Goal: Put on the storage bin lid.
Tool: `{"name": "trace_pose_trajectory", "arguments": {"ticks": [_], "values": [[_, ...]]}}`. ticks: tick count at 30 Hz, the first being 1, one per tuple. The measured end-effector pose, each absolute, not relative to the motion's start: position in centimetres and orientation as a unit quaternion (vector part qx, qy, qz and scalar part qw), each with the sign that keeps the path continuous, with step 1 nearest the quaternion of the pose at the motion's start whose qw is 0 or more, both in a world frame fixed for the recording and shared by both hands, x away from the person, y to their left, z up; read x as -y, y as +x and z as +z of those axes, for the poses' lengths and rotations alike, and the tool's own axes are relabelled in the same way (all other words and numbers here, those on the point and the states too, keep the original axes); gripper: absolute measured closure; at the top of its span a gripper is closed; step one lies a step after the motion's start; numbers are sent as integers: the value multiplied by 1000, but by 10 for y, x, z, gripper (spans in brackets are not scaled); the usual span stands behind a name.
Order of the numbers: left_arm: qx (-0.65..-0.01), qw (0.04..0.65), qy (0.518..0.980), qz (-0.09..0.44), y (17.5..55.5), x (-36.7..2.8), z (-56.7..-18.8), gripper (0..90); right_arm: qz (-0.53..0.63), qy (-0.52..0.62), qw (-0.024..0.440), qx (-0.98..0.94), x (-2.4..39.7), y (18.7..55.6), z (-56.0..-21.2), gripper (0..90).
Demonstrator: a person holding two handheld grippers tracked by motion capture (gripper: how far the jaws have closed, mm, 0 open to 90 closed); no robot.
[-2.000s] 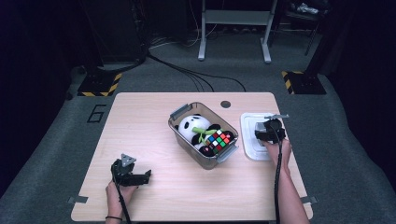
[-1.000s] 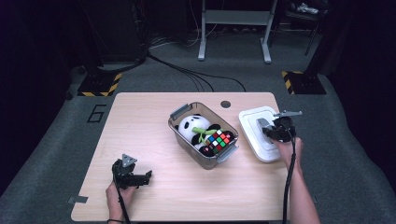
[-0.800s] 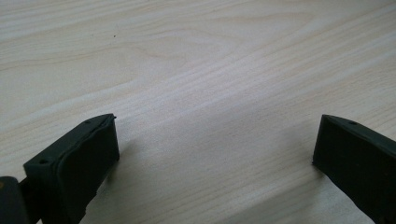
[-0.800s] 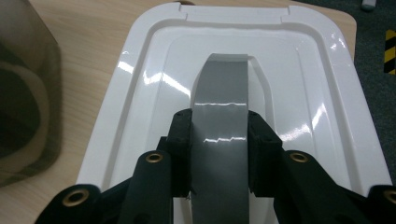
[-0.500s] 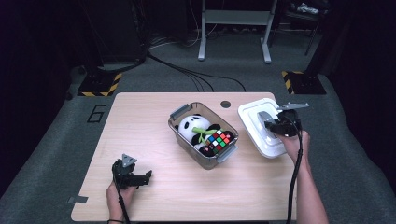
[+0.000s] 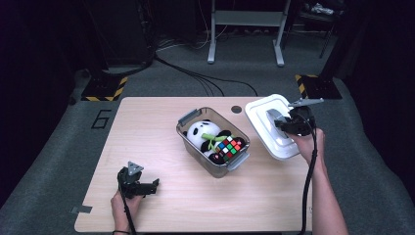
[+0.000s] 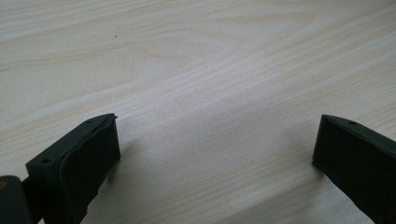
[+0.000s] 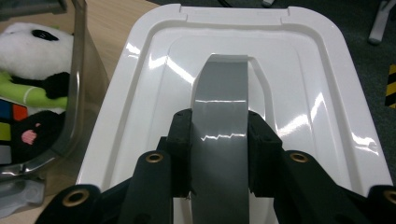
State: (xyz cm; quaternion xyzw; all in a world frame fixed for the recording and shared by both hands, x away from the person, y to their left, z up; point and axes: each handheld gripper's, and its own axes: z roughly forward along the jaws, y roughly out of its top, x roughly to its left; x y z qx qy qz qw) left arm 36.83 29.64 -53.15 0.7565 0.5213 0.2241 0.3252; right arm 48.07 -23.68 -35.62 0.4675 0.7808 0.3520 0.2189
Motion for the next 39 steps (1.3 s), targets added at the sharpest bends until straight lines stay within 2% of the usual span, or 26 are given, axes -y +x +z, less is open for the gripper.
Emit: {"name": "trace_pose_trajectory", "arguments": {"ticks": [18, 39], "values": [[-521, 327, 756, 225, 368, -296, -532, 8, 370, 428, 213, -797, 205, 479, -313, 669], [-515, 320, 763, 225, 368, -298, -531, 13, 384, 371, 180, -827, 144, 484, -293, 669]]}}
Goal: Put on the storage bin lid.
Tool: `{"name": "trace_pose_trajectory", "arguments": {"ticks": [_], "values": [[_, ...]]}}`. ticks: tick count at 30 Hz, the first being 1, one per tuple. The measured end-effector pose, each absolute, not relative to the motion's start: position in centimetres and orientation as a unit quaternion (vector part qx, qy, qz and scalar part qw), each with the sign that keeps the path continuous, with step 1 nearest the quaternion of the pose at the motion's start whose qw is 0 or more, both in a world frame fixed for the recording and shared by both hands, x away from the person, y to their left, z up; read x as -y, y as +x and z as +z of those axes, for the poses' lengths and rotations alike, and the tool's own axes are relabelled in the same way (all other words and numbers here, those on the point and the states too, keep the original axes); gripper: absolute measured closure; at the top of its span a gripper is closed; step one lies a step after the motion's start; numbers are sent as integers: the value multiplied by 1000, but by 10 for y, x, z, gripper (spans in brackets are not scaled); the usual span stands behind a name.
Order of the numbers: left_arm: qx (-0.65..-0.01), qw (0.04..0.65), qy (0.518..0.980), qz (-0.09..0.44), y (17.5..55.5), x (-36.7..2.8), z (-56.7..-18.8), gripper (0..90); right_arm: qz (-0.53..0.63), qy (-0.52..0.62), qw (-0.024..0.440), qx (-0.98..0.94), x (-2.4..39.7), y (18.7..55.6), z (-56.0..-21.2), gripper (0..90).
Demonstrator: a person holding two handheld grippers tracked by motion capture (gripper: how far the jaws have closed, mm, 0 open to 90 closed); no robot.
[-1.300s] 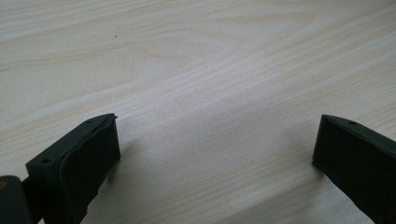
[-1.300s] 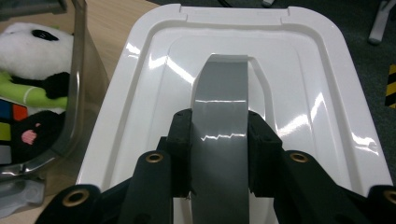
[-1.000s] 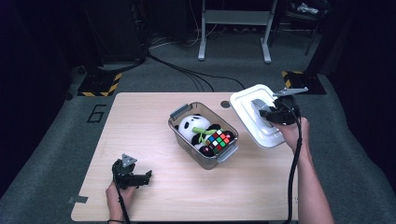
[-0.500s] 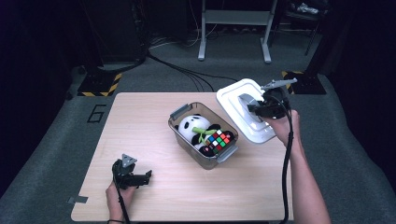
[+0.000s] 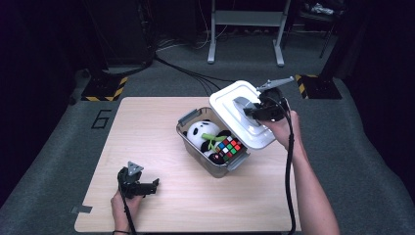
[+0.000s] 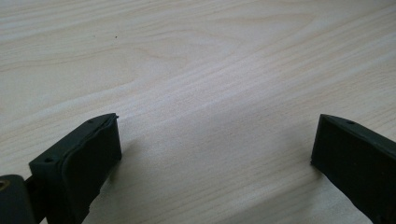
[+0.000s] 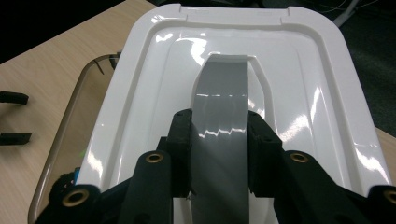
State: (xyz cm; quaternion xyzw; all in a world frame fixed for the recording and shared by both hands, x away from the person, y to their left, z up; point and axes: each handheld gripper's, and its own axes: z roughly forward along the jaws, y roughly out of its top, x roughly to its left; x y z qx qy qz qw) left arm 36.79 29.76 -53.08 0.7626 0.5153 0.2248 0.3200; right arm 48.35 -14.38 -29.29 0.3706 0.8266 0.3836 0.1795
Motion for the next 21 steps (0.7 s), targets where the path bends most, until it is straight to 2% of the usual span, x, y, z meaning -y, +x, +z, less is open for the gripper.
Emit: {"name": "trace_pose_trajectory", "arguments": {"ticks": [21], "values": [[-516, 321, 762, 225, 368, -297, -531, 15, 378, 348, 137, -847, 97, 488, -301, 668]]}}
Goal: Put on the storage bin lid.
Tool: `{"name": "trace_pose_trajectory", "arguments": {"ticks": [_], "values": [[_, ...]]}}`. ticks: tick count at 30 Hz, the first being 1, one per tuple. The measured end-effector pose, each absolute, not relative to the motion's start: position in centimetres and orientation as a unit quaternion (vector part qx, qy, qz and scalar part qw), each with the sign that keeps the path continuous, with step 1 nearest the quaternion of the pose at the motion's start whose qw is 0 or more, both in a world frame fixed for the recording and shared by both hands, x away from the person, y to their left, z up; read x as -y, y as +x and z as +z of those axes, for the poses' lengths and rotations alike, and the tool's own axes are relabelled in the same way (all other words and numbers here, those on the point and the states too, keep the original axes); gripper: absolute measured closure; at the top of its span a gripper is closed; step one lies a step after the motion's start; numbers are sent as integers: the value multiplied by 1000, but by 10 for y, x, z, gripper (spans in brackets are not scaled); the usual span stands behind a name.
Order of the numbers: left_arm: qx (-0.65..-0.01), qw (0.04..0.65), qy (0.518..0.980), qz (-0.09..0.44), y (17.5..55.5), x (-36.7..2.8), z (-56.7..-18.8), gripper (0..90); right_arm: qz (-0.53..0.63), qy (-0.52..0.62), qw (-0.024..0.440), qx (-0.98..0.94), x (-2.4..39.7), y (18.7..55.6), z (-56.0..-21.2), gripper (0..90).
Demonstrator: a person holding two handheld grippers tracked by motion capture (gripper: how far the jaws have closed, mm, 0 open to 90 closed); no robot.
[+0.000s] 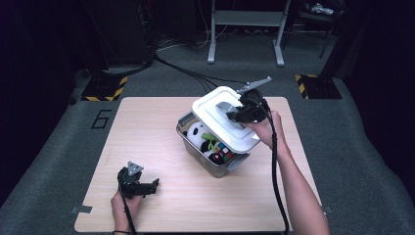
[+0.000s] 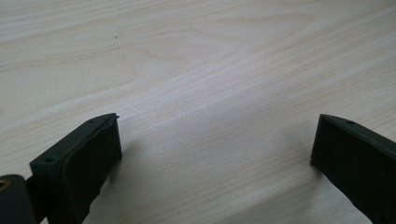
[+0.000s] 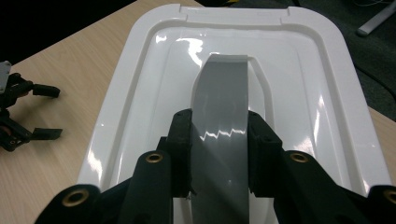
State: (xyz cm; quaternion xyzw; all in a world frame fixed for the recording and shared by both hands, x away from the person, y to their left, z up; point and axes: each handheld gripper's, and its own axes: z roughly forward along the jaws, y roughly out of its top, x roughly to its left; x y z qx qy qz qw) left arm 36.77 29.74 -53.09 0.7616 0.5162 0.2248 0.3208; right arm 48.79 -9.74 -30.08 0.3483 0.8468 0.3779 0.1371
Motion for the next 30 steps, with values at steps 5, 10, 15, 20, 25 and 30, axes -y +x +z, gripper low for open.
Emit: {"name": "trace_pose_trajectory", "arguments": {"ticks": [5, 10, 15, 20, 25, 30], "values": [[-519, 322, 760, 223, 367, -297, -531, 15, 373, 339, 131, -854, 89, 489, -304, 668], [-516, 321, 762, 225, 368, -297, -531, 15, 366, 335, 122, -860, 80, 490, -308, 668], [-521, 325, 757, 222, 367, -296, -531, 15, 354, 329, 111, -868, 69, 492, -313, 667], [-520, 325, 757, 225, 368, -297, -531, 15, 347, 329, 103, -872, 59, 492, -318, 668], [-520, 325, 757, 226, 368, -297, -531, 15, 333, 325, 94, -880, 49, 494, -326, 667], [-519, 325, 758, 226, 368, -297, -531, 15, 324, 328, 90, -883, 42, 497, -332, 667]]}}
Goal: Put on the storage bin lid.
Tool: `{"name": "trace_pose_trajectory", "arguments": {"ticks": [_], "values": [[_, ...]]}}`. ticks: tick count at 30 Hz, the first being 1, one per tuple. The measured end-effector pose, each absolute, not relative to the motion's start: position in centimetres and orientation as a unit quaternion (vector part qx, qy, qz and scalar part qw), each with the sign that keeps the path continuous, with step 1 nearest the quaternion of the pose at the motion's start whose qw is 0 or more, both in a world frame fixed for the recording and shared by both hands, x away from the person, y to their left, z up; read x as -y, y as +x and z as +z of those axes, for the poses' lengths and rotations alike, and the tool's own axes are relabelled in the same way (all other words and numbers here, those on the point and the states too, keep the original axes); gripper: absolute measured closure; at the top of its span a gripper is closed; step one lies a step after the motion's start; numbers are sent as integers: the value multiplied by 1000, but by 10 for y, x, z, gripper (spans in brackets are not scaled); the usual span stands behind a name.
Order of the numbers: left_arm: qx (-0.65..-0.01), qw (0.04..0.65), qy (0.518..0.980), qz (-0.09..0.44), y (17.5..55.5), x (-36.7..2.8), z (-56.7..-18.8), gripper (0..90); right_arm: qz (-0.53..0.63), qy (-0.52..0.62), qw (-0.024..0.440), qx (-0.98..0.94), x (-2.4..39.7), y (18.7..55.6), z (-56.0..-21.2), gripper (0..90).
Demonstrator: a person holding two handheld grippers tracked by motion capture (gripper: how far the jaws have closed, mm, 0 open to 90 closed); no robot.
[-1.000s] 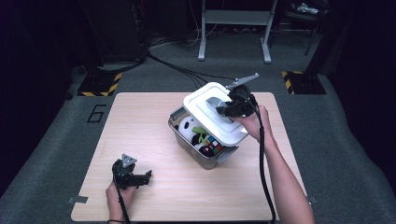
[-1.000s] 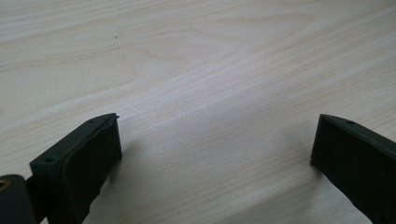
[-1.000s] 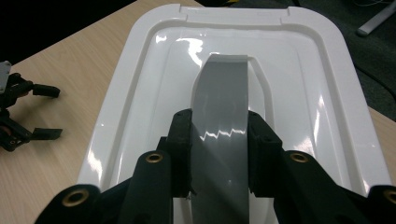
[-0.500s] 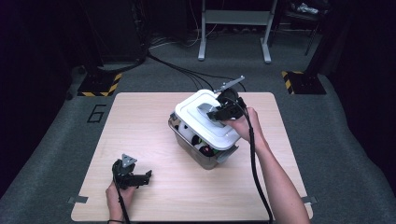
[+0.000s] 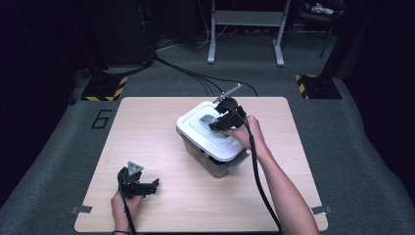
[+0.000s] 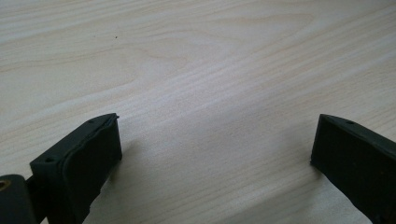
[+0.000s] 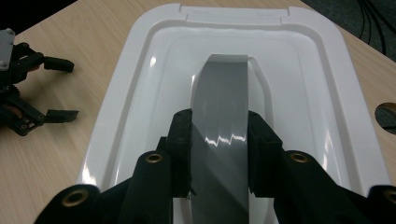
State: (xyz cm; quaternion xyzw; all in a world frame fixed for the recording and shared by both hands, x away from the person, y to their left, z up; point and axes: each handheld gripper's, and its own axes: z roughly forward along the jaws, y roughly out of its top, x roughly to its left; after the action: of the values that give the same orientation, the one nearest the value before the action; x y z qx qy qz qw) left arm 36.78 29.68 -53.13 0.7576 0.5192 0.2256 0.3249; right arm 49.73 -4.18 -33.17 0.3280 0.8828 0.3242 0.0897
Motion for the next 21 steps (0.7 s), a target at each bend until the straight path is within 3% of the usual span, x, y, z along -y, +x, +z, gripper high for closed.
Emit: {"name": "trace_pose_trajectory", "arguments": {"ticks": [21], "values": [[-518, 324, 759, 226, 368, -297, -531, 19, 301, 346, 88, -884, 20, 505, -347, 664]]}}
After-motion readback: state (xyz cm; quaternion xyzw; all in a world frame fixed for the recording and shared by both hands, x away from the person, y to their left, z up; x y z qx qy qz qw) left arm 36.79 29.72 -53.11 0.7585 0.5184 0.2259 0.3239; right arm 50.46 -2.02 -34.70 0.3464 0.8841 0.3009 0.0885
